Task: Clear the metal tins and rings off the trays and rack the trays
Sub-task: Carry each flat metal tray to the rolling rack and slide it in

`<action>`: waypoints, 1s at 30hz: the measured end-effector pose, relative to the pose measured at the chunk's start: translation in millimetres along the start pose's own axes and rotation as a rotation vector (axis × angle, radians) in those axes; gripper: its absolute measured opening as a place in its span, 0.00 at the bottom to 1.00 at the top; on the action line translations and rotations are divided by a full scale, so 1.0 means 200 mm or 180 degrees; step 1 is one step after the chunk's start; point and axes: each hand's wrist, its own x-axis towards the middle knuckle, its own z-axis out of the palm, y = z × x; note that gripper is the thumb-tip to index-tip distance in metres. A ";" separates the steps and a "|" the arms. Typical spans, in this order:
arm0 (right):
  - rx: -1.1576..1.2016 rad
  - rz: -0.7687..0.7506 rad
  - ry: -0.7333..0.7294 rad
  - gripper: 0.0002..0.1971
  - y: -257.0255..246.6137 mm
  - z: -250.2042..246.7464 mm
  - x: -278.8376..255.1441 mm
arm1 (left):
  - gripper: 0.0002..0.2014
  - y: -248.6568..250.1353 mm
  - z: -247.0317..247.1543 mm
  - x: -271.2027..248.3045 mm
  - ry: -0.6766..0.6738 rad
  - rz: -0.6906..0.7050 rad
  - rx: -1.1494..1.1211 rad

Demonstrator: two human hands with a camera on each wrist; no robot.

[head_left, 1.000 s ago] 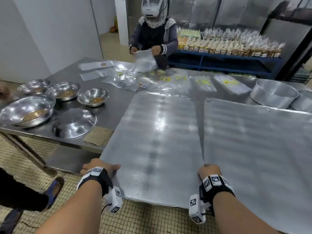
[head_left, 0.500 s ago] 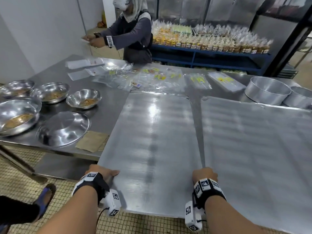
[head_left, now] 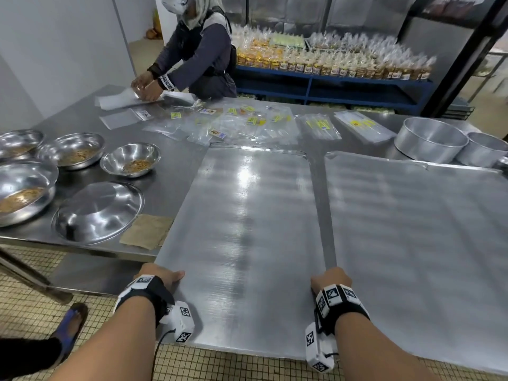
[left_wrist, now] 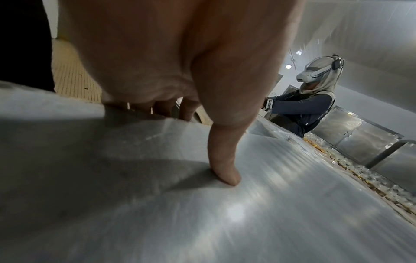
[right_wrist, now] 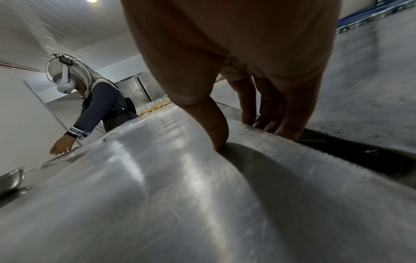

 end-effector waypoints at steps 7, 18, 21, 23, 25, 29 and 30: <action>-0.0216 -0.0009 -0.0283 0.06 0.03 -0.01 -0.02 | 0.29 0.02 -0.12 -0.06 -0.0436 0.0108 -0.0018; 0.0235 0.0190 -0.0249 0.20 0.03 0.13 -0.03 | 0.29 0.02 -0.06 -0.02 -0.0318 0.0293 -0.0421; 0.0734 0.0341 -0.0229 0.19 0.07 0.18 0.00 | 0.29 0.03 -0.06 -0.02 -0.0310 0.0136 -0.0638; 0.1096 0.0516 -0.0076 0.15 0.08 0.17 -0.01 | 0.30 0.04 -0.06 -0.02 -0.0280 0.0041 -0.0768; 0.1318 0.0700 0.0080 0.11 0.09 0.16 -0.01 | 0.29 0.05 -0.06 -0.04 -0.0170 -0.0095 -0.0965; 0.1560 0.0740 0.0074 0.12 0.10 0.15 0.01 | 0.31 -0.01 0.00 0.04 -0.0095 -0.0237 -0.1520; 0.1601 0.0729 0.0109 0.13 0.10 0.14 0.00 | 0.35 -0.04 0.03 0.12 -0.0070 -0.0220 -0.1634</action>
